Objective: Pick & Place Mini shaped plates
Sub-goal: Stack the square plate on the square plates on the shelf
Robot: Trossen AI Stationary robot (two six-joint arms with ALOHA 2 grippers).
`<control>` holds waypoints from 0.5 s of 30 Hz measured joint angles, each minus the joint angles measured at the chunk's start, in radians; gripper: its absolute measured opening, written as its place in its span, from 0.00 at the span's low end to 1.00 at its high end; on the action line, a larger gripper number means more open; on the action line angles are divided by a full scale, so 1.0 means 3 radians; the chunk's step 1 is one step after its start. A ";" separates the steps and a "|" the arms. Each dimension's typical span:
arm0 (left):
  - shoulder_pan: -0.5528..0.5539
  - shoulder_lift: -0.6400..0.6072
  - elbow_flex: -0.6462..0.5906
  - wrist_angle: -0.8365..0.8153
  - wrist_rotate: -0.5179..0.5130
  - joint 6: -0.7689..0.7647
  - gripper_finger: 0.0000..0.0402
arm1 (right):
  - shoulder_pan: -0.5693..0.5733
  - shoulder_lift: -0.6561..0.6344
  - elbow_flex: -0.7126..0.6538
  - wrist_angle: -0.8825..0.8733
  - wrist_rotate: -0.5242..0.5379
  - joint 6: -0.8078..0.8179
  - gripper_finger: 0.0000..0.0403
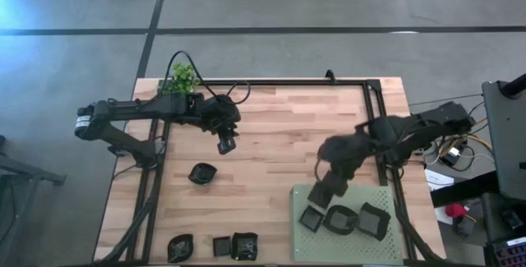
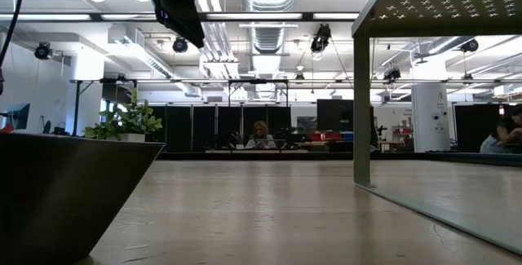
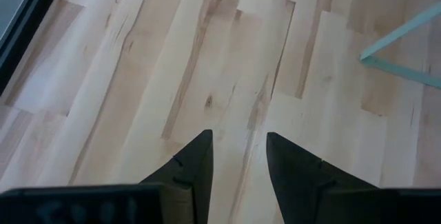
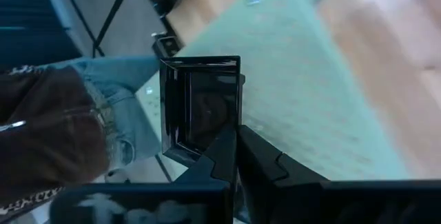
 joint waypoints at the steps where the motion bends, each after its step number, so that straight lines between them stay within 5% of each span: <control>1: 0.0000 0.0000 0.0000 0.0000 0.0000 0.0027 0.32 | 0.0059 0.0040 0.0000 0.0093 0.0009 0.0044 0.02; 15: 0.0000 0.0000 0.0000 -0.0001 0.0001 0.0241 0.32 | 0.0433 0.0389 -0.0003 0.0621 0.0223 0.0727 0.02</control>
